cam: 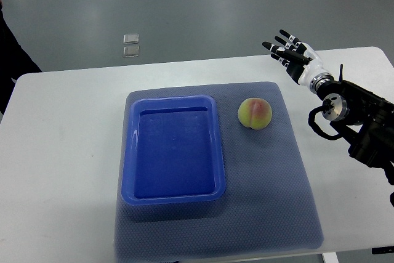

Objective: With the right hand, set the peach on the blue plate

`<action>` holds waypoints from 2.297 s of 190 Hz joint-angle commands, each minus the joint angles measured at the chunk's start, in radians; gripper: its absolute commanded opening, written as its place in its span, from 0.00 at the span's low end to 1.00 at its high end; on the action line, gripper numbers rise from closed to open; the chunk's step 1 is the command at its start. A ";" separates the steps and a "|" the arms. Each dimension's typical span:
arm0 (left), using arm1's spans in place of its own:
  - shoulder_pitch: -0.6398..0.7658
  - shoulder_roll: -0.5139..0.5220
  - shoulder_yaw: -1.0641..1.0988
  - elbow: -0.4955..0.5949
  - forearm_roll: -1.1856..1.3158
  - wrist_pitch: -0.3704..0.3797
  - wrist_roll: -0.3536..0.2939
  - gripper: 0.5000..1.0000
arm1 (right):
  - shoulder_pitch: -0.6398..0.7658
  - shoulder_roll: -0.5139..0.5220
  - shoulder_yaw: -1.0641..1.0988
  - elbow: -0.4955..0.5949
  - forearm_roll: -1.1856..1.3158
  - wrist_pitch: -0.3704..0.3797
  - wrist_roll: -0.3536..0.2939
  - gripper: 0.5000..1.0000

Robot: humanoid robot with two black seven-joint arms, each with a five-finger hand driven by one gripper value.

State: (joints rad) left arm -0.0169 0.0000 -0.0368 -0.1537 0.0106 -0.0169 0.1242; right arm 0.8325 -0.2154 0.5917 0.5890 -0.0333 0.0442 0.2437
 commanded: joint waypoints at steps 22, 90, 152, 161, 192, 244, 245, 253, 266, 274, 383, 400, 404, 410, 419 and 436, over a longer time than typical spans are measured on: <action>0.000 0.000 0.000 0.000 0.000 0.000 0.000 1.00 | -0.003 -0.002 0.000 0.000 -0.011 0.000 -0.001 0.86; 0.002 0.000 0.001 0.000 0.002 0.000 0.000 1.00 | -0.007 -0.001 0.000 0.000 -0.031 -0.001 -0.001 0.86; 0.002 0.000 0.000 -0.001 0.002 0.000 0.000 1.00 | -0.009 -0.013 -0.001 0.000 -0.033 0.003 -0.003 0.86; 0.002 0.000 0.000 -0.001 0.002 0.000 0.000 1.00 | -0.009 -0.015 -0.001 0.000 -0.039 0.005 -0.003 0.86; 0.002 0.000 0.000 -0.001 0.002 0.000 0.000 1.00 | -0.010 -0.016 0.000 0.000 -0.066 0.019 -0.003 0.86; 0.002 0.000 0.000 -0.001 0.002 0.000 0.000 1.00 | -0.007 -0.018 -0.001 0.003 -0.103 0.039 -0.003 0.86; 0.002 0.000 0.000 -0.001 0.002 0.000 0.000 1.00 | -0.007 -0.018 -0.001 0.003 -0.103 0.039 -0.003 0.86; 0.002 0.000 0.000 -0.001 0.002 0.000 0.000 1.00 | -0.007 -0.018 -0.001 0.003 -0.103 0.039 -0.003 0.86; 0.003 0.000 -0.002 -0.001 0.002 0.000 0.000 1.00 | -0.006 -0.019 -0.001 0.003 -0.166 0.051 -0.003 0.85; 0.003 0.000 -0.002 -0.001 0.002 0.000 0.000 1.00 | -0.004 -0.021 -0.001 0.003 -0.208 0.057 -0.003 0.85; 0.003 0.000 0.000 -0.001 0.002 0.000 0.000 1.00 | 0.137 -0.196 -0.102 0.123 -0.764 0.434 0.000 0.85; 0.003 0.000 0.000 -0.001 0.002 0.000 0.000 1.00 | 0.184 -0.231 -0.181 0.184 -0.809 0.450 0.000 0.85; 0.002 0.000 0.000 -0.001 0.002 0.000 0.000 1.00 | 0.194 -0.240 -0.204 0.204 -0.820 0.450 0.000 0.85; 0.003 0.000 0.000 -0.001 0.002 0.000 0.000 1.00 | 0.211 -0.252 -0.237 0.238 -0.838 0.448 0.000 0.85; 0.003 0.000 0.000 -0.001 0.002 0.000 0.000 1.00 | 0.241 -0.271 -0.284 0.277 -0.871 0.450 0.000 0.85; 0.003 0.000 0.000 -0.001 0.002 0.000 0.000 1.00 | 0.270 -0.285 -0.337 0.316 -0.910 0.450 0.000 0.85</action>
State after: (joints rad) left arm -0.0136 0.0000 -0.0366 -0.1546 0.0122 -0.0170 0.1245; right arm 1.0614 -0.4768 0.3265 0.8483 -0.8931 0.4928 0.2441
